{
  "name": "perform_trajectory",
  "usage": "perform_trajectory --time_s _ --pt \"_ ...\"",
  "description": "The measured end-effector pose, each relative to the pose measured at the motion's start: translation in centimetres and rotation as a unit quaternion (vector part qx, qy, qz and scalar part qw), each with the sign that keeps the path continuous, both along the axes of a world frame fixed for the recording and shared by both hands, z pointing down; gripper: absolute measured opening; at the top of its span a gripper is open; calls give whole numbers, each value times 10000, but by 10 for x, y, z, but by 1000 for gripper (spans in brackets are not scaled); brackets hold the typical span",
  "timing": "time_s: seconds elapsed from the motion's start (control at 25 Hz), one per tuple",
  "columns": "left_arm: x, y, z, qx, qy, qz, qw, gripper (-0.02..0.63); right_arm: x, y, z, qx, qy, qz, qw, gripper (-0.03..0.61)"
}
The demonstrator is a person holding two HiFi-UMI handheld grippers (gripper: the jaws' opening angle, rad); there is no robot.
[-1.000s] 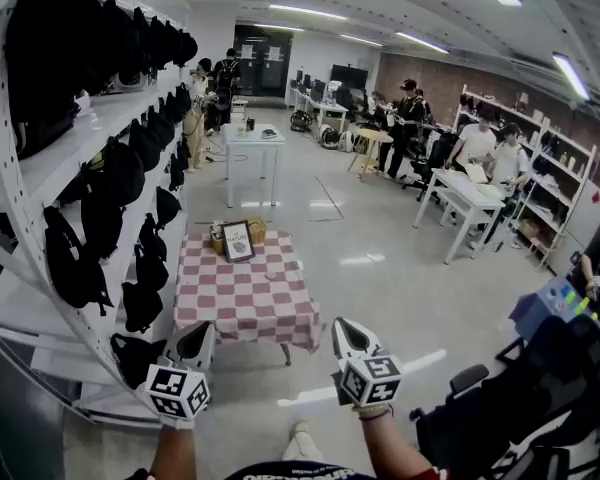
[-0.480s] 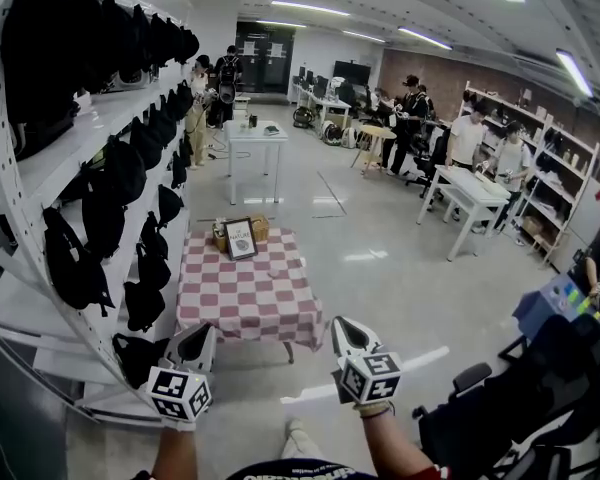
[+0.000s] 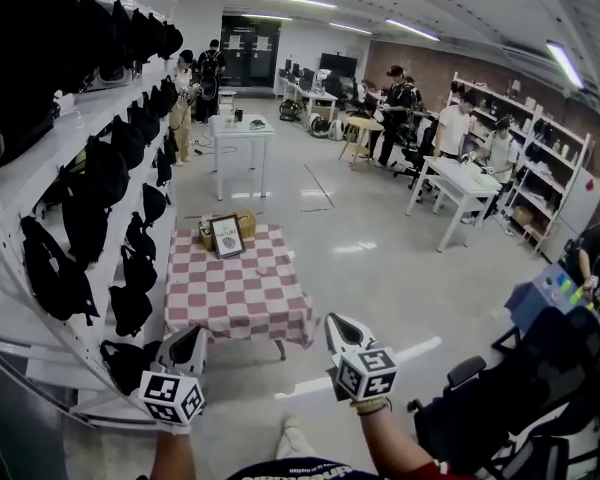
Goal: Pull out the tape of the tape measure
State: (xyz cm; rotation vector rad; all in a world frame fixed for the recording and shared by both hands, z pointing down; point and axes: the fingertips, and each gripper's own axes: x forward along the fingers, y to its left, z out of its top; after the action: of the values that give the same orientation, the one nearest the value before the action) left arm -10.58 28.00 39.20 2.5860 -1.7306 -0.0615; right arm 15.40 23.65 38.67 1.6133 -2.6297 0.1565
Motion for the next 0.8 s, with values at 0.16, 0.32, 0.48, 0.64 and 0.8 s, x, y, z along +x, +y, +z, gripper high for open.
perform_trajectory --time_s 0.16,0.32,0.48,0.64,0.8 --pt "4 -13 0 -12 -27 44 10000 6 2 -11 3 -40 -2 3 10000 3" --pt "7 -27 -5 -1 -44 60 10000 6 5 -25 2 -39 -36 3 10000 3" --pt "9 -45 -13 45 -63 59 10000 6 6 -42 -2 -44 -59 -9 10000 3" --pt "16 -63 -13 22 -99 87 9999 6 12 -60 -3 -42 -71 -3 10000 3" --pt "19 -84 -16 5 -102 78 9999 6 17 -83 -6 -27 -131 24 9999 3"
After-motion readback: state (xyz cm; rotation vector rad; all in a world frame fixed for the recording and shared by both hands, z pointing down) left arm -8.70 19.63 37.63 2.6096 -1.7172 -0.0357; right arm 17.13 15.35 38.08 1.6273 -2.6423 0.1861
